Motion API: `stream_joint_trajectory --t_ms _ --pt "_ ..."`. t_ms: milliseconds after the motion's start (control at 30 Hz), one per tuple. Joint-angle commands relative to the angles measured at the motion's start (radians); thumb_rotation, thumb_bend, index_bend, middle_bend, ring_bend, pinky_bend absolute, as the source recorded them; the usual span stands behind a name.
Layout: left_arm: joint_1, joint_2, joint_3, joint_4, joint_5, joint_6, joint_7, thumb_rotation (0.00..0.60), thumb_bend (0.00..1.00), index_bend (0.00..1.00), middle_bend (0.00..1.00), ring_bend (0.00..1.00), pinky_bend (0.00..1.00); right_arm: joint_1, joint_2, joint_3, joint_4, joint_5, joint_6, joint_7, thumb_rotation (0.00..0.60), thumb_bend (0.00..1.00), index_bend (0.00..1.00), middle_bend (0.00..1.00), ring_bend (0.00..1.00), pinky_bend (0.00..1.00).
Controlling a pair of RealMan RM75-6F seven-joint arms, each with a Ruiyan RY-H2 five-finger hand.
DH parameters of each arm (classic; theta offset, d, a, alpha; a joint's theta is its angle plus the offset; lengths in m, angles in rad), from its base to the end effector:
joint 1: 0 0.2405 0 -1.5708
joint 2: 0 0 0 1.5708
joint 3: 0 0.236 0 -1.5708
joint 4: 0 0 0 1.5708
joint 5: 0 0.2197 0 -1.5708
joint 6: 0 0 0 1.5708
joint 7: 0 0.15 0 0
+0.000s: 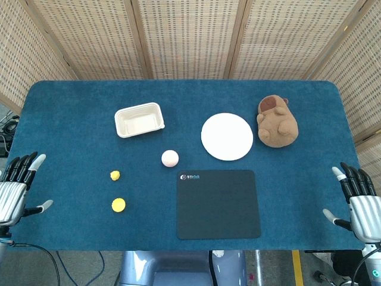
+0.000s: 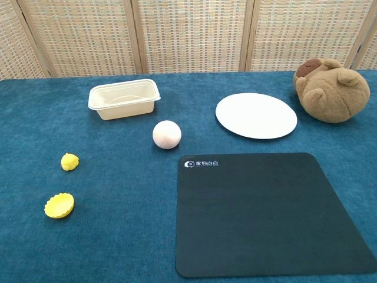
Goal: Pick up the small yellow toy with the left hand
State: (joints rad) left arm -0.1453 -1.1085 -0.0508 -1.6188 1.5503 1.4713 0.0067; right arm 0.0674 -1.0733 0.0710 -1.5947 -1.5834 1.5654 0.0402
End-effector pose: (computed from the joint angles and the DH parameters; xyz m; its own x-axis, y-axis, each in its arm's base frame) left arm -0.2784 0.2034 0.1393 0.4093 -0.0105 0.9123 0.9059 -0.1147 -0.4077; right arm -0.2891 -0.1851 0.1659 0.4137 0.0930 0.9057 -0.9038 -0.0779 0.4208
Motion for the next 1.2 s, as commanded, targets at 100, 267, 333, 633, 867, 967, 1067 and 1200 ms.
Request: stream_joint_trajectory --t_ms 100,267,333,633,867,967,1067,1200 --pt "-0.006 -0.001 0.002 -0.001 -0.012 -0.020 0.009 0.600 0.00 0.00 0.00 0.00 0.00 0.000 0.002 -0.001 -0.001 0.006 -0.006 0.007 0.600 0.00 0.07 0.00 0.00 0.00" --pt "-0.053 -0.020 -0.019 0.018 -0.048 -0.095 0.006 0.600 0.00 0.00 0.00 0.00 0.00 0.001 0.006 0.001 -0.007 0.006 -0.005 0.013 0.600 0.00 0.07 0.00 0.00 0.00" --pt "-0.096 -0.043 -0.043 0.045 -0.080 -0.157 -0.007 0.600 0.01 0.00 0.00 0.00 0.00 0.002 0.005 0.001 -0.007 0.008 -0.009 0.013 0.600 0.00 0.07 0.00 0.00 0.00" --pt "-0.312 -0.191 -0.124 0.164 -0.225 -0.466 0.011 0.600 0.30 0.32 0.00 0.00 0.00 0.019 -0.012 0.013 0.014 0.061 -0.060 -0.006 0.600 0.00 0.08 0.00 0.00 0.00" --pt "-0.387 -0.299 -0.130 0.239 -0.301 -0.535 0.122 0.600 0.39 0.38 0.00 0.00 0.00 0.024 -0.022 0.015 0.030 0.080 -0.078 -0.009 0.600 0.00 0.08 0.00 0.00 0.00" --pt "-0.395 -0.326 -0.120 0.248 -0.317 -0.547 0.135 0.600 0.39 0.39 0.00 0.00 0.00 0.024 -0.022 0.016 0.033 0.085 -0.080 -0.002 0.600 0.00 0.08 0.00 0.00 0.00" --pt "-0.395 -0.342 -0.106 0.255 -0.325 -0.548 0.140 0.600 0.39 0.41 0.00 0.00 0.00 0.023 -0.020 0.018 0.037 0.089 -0.080 0.008 0.600 0.00 0.08 0.00 0.00 0.00" --pt "-0.393 -0.349 -0.097 0.262 -0.333 -0.543 0.140 0.600 0.39 0.42 0.00 0.00 0.00 0.023 -0.017 0.019 0.039 0.089 -0.080 0.019 0.600 0.00 0.08 0.00 0.00 0.00"
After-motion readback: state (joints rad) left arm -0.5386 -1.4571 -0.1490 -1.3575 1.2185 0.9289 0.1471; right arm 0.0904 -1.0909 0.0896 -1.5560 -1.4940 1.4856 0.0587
